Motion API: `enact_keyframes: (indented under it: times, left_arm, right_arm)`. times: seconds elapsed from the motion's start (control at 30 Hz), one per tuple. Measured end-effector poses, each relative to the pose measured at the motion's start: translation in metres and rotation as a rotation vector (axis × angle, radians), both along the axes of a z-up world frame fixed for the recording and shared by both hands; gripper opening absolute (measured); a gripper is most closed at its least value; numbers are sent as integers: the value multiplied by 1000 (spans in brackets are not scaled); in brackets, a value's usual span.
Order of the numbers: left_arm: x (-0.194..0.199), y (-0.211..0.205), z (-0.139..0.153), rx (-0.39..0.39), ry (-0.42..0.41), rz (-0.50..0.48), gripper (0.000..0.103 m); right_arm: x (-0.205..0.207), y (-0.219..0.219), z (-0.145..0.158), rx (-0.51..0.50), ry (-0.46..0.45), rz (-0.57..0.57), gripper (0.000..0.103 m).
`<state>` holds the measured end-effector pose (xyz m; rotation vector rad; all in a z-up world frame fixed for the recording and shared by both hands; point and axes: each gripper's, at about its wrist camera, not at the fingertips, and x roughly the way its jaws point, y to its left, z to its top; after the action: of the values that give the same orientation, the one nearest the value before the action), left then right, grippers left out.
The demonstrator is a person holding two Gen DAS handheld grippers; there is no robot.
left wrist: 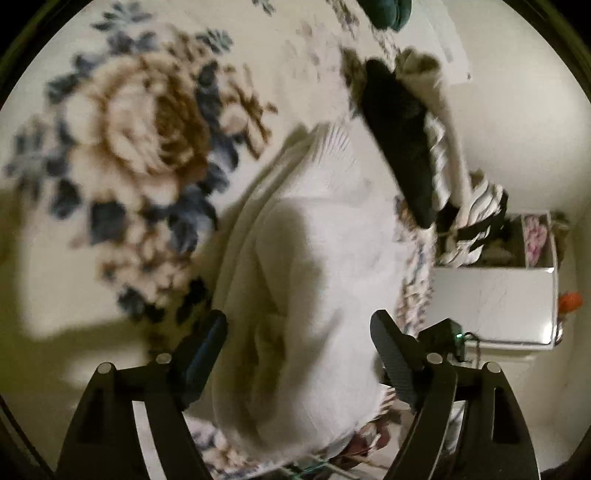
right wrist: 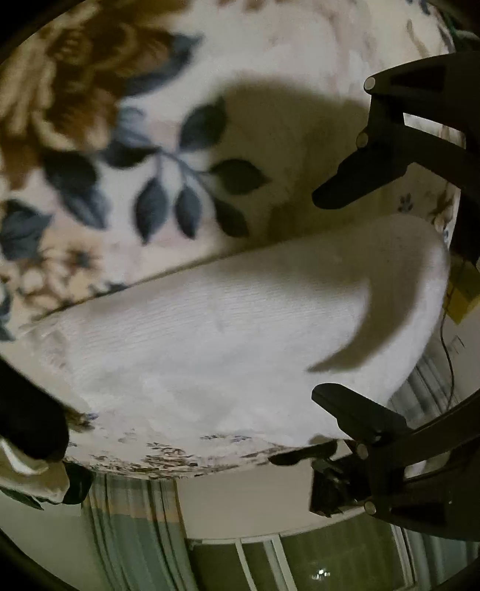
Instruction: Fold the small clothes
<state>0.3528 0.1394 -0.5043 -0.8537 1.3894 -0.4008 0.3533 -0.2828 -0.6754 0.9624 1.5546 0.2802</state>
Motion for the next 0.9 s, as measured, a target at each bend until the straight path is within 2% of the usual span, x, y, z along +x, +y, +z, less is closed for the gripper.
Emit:
enact_keyframes:
  times: [0.07,0.17,0.27,0.37,0.43,0.47,0.5,0.53,0.57,0.6,0.77,0.9]
  left_arm:
    - [7,-12,-24,59,37,-48,79]
    - [15,-19,-46,26,45,-60,89]
    - [23,-22,-52,-9,51,-54,95]
    - [33,-30,-53,-16,52,-61,95]
    - [35,-31,-53,-25,43,-57,95]
    - [33,-30,-49,-29,25,-59,85]
    - [19,-15,-46,-39,4,-68,51]
    - [18,-16,-41,-73,-25,-68,38]
    - [12,-16,-38,-67,-38,-68,38]
    - [11,-18,-33,-49,-55,-76,34]
    - [7,-22,-14,-32,-101,-63,31]
    - [5,-27,19,-49,-143,-58,30]
  right_arm:
    - [-1,2,-15,47,3,-3,99]
    - [3,8,-32,112,-16,7,103]
    - [12,15,-46,200,-27,16,103]
    - [17,22,-49,285,-52,28,103]
    - [19,30,-50,297,-60,38,103]
    - [20,34,-51,296,-65,44,103]
    - [20,37,-51,290,-71,44,103]
    - [20,40,-51,278,-75,41,96]
    - [19,42,-50,268,-81,33,85]
    - [18,43,-48,250,-84,29,56]
    - [8,42,-28,185,-130,21,49]
    - [-2,36,2,177,-168,4,47]
